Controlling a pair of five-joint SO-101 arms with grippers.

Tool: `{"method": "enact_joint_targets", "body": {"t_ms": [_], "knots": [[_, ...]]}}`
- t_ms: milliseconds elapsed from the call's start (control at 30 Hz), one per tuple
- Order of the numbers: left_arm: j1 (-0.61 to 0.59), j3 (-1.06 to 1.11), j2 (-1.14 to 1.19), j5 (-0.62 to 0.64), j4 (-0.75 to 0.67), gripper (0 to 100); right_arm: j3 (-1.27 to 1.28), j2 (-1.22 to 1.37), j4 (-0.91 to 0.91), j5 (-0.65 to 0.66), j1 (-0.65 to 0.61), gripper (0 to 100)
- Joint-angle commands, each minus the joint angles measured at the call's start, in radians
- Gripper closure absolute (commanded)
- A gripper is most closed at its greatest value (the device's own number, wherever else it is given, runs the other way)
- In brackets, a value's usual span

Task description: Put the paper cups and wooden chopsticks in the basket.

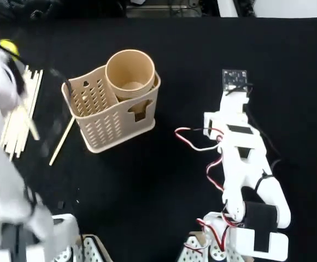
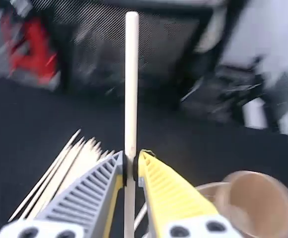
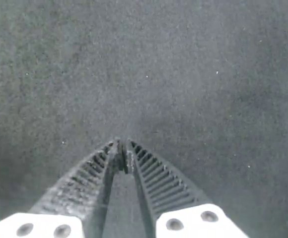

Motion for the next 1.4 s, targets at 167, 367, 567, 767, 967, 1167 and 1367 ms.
{"method": "enact_joint_targets", "body": {"t_ms": [167,367,567,767,967,1167,1367], "knots": [[0.18,0.723,-0.316,0.012,-0.514,97,-0.036,0.002,-0.018,-0.006,0.005,98.5],[0.183,1.29,-0.514,0.012,-1.042,97,-0.036,0.002,-0.018,-0.005,0.005,98.5],[0.185,1.583,-0.687,0.012,-1.364,97,-0.036,0.002,-0.018,-0.005,0.005,98.5],[0.185,1.546,-0.806,0.064,-1.363,97,-0.036,0.002,-0.018,-0.006,0.005,98.5],[0.185,1.537,-0.833,0.118,-1.367,97,-0.036,0.002,-0.018,-0.008,0.003,98.5],[0.182,1.788,-0.798,0.11,-1.478,97,-0.036,0.002,-0.018,-0.008,0.003,98.5],[0.185,1.929,-0.795,0.121,-1.484,80,-0.036,0.002,-0.018,-0.008,0.003,98.5]]}}
